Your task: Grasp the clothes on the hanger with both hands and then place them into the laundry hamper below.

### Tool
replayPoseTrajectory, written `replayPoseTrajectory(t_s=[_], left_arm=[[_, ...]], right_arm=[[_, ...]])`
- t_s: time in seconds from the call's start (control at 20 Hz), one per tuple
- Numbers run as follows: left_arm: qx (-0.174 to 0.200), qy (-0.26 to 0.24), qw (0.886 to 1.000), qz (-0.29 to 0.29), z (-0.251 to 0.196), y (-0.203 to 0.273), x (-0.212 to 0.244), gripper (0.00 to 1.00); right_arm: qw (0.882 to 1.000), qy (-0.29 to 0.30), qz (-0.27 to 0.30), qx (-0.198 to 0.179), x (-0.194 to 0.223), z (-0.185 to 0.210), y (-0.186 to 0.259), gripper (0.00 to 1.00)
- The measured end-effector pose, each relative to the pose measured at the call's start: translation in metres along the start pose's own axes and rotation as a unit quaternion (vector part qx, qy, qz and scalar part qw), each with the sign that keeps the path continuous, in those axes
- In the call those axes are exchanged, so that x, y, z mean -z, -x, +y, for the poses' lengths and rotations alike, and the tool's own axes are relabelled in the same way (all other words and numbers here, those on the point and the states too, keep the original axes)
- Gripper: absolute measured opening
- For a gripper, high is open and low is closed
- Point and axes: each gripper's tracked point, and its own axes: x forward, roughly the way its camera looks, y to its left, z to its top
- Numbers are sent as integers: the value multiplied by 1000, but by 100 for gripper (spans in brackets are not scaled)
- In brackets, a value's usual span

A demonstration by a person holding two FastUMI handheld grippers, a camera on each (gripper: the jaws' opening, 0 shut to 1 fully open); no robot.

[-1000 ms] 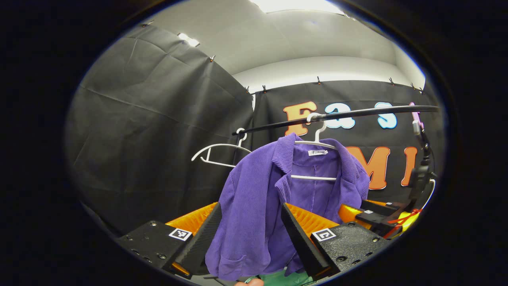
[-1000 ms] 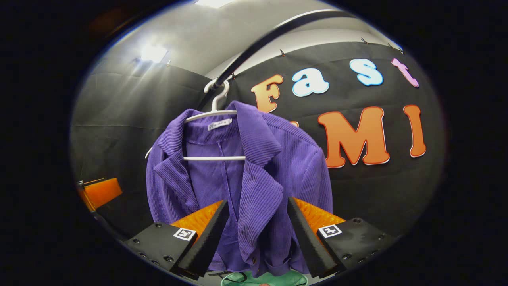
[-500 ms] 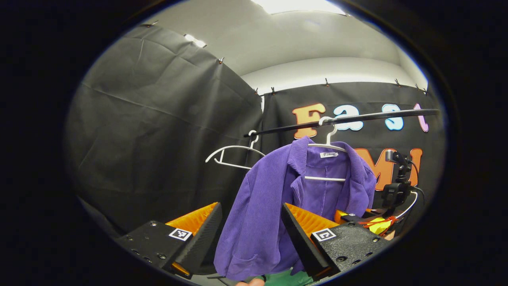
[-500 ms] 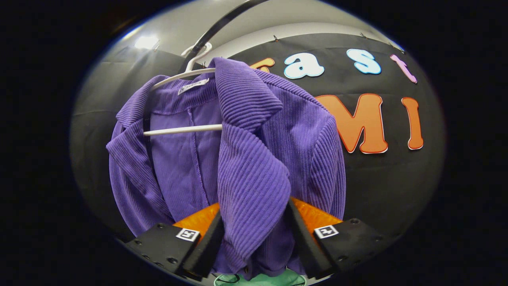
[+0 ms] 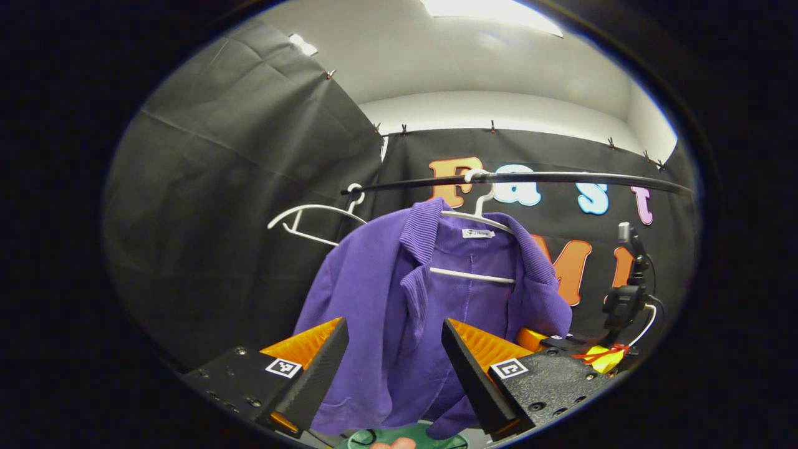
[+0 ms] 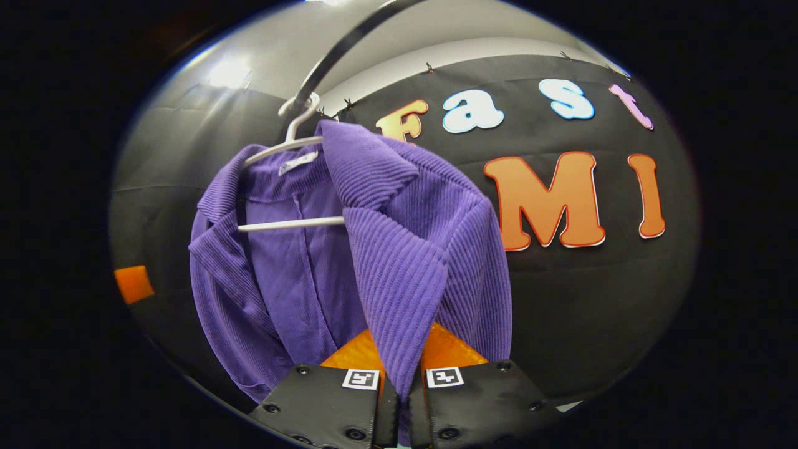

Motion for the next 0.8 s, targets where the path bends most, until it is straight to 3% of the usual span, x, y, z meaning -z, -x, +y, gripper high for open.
replayPoseTrajectory(t_s=[0.1,0.2,0.25,0.35,0.4,0.55,0.6,0.65,0.7,0.75,0.8], left_arm=[[4,14,1000,8,-5,-24,17,92],[10,21,1000,20,-13,-49,37,95],[0,21,1000,23,-11,-61,46,92],[-29,15,999,27,-3,-84,66,92],[-43,11,999,20,1,-91,71,95],[-81,-16,996,-32,13,-112,70,95],[-103,-35,993,-45,22,-116,69,91],[-133,-59,988,-57,33,-116,68,95],[-168,-85,979,-77,46,-113,62,91],[-186,-103,973,-93,54,-111,55,93],[-180,-118,972,-99,55,-111,50,95]], right_arm=[[1000,-3,-11,-12,-16,4,18,19],[1000,5,-20,-20,-28,5,32,14],[999,9,-25,-24,-34,6,37,14],[999,20,-32,-30,-41,7,43,19],[999,24,-34,-32,-43,8,45,14],[998,28,-35,-39,-47,11,53,14],[998,29,-36,-41,-47,11,54,19],[998,30,-36,-44,-48,11,55,14],[998,32,-36,-44,-48,9,56,14],[998,33,-36,-44,-49,7,58,14],[998,33,-35,-43,-48,5,58,14]])
